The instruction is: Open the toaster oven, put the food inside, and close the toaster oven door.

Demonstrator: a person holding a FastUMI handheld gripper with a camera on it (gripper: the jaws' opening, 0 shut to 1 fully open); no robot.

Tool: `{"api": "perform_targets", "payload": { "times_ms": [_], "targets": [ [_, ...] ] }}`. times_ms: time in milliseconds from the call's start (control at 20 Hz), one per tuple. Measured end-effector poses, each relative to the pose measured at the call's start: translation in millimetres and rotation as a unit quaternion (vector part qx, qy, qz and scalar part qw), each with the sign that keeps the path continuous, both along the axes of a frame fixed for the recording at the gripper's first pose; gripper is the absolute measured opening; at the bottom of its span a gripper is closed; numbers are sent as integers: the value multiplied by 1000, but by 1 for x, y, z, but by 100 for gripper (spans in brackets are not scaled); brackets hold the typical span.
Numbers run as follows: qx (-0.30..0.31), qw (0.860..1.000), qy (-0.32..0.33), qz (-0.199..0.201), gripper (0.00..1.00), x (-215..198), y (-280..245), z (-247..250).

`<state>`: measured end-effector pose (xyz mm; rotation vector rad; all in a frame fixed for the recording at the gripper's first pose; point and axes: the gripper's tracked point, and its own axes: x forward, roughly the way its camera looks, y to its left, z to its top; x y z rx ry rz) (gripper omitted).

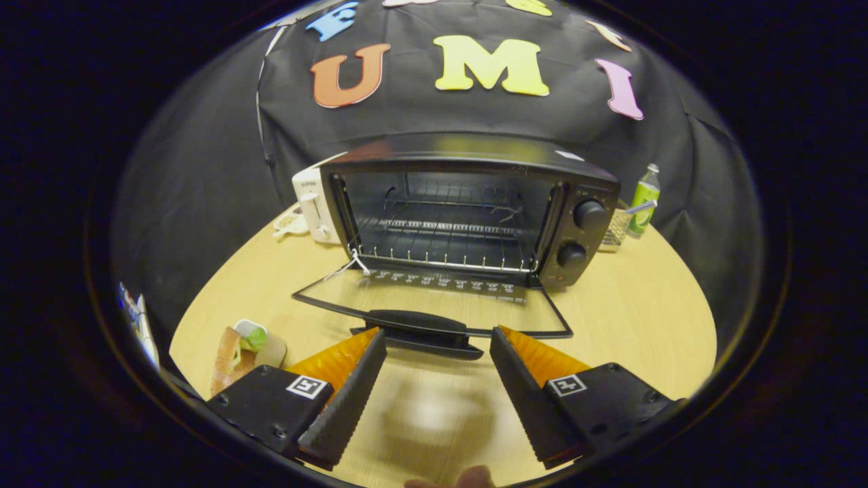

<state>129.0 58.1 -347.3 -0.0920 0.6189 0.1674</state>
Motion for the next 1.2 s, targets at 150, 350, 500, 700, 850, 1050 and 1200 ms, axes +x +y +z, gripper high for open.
{"api": "perform_targets", "payload": {
  "times_ms": [150, 350, 500, 700, 850, 1050, 1200],
  "targets": [
    [-1, 1000, 9, 2, 100, 2, -5, -4],
    [5, 999, 36, 0, 100, -3, -7, -10],
    [1, 1000, 7, 24, 100, -22, -7, 29],
    [27, 998, -23, 49, 100, -41, -9, 93],
    [42, 996, -40, 69, 100, -52, -11, 136],
    [49, 992, -35, 115, 100, -71, 2, 160],
    [74, 981, 35, 175, 100, -88, 30, 139]
  ]
}}
